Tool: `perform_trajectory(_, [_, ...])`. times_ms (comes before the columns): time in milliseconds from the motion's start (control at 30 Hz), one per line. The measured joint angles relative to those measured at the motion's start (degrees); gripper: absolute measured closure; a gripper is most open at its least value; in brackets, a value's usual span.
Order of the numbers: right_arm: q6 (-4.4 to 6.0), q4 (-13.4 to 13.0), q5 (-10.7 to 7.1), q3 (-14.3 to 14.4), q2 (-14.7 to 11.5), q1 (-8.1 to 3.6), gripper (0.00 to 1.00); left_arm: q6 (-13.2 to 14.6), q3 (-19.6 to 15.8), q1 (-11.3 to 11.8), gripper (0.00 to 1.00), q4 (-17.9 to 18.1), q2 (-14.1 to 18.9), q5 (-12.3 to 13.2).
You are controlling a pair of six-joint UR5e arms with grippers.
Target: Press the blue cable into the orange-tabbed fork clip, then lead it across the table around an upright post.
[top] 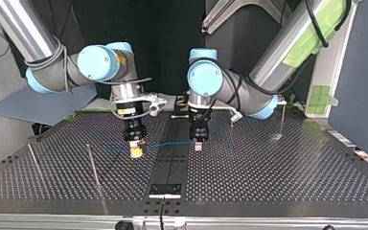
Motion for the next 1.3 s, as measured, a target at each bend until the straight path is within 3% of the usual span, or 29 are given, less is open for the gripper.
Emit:
perform_trajectory(467, [0.12,1.4,1.32,-0.1,-6.0,-2.32,1.00,-0.3,5.1,0.1,1.00,-5.0,-0.1,4.3])
perform_trajectory(867, [-0.22,3.6,2.93,0.0,-6.4,-4.22,1.00,-1.3,10.8,-0.7,1.00,-10.4,-0.4,6.6])
perform_trajectory(1300, [-0.39,4.5,3.01,-0.1,-6.5,-5.43,1.00,-2.6,17.1,-1.2,1.00,-12.5,-0.6,7.4])
